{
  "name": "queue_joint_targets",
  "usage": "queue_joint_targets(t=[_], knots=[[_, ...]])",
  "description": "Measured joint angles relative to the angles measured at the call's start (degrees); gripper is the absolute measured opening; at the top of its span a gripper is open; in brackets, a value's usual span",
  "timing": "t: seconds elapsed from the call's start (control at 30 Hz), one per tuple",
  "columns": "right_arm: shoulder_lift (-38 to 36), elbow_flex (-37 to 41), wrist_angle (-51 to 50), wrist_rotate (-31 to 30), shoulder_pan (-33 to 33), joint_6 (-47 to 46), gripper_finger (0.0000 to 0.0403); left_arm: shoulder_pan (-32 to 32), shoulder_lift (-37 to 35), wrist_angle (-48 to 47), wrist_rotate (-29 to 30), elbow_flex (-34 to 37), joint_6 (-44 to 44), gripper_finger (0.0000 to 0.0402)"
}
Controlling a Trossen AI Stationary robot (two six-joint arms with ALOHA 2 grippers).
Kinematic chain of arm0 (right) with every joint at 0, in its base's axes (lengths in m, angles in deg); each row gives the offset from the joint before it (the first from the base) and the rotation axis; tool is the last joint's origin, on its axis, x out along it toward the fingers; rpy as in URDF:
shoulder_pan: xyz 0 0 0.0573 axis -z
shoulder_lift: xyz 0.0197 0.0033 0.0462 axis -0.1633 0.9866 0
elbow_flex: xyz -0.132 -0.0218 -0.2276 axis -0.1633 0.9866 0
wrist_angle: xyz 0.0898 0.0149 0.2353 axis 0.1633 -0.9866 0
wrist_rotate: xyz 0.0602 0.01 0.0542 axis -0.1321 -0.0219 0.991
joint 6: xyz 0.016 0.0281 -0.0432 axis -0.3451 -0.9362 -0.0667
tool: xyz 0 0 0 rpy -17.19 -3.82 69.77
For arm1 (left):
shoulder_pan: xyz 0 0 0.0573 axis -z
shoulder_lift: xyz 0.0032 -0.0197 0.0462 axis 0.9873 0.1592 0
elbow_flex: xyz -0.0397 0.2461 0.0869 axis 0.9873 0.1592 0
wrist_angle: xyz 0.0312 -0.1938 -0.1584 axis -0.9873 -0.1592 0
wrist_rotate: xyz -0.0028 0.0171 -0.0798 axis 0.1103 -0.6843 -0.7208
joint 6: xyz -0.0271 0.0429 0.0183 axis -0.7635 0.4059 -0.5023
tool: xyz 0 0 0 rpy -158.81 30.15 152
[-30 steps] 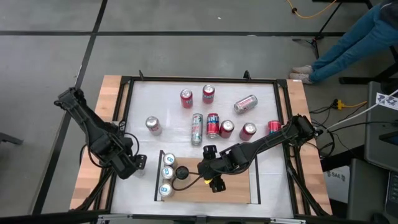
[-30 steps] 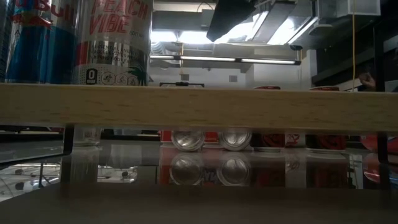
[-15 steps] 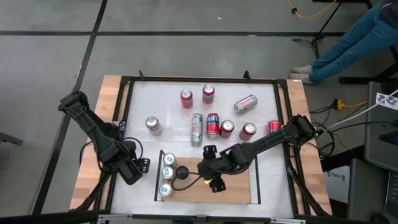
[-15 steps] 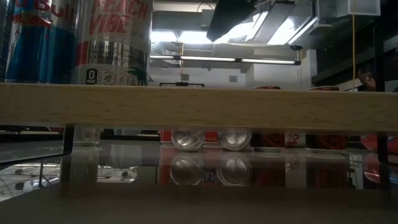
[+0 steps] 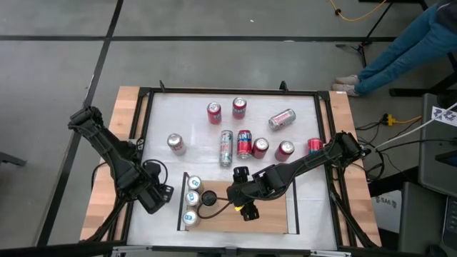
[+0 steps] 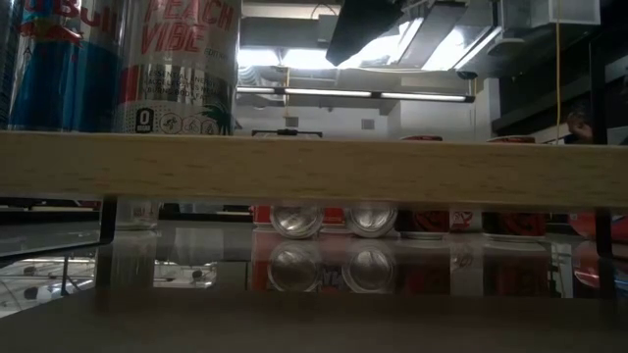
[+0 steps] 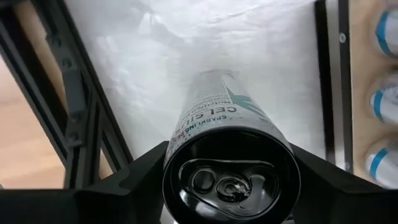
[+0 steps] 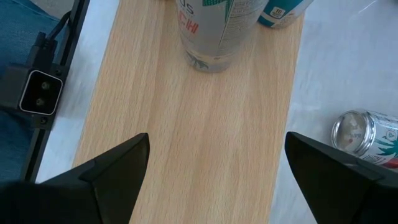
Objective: Place canned beverage on shelf
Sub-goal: Put the bottom left white soda can on the shelf aligned with the other white soda can
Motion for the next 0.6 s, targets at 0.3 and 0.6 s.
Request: queue_joint_targets(t=[0.3, 0.6], knots=[[0.02, 0.0, 0.0, 0.0, 0.0, 0.0, 0.0363, -0.03, 0.0, -1.8, 1.36, -0.01, 12.55, 0.0241], [0.02, 0.0, 0.0, 0.01, 0.04, 0.0, 0.0363, -0.05, 0.0, -1.39, 4.13, -0.01, 38.9, 0.0242]])
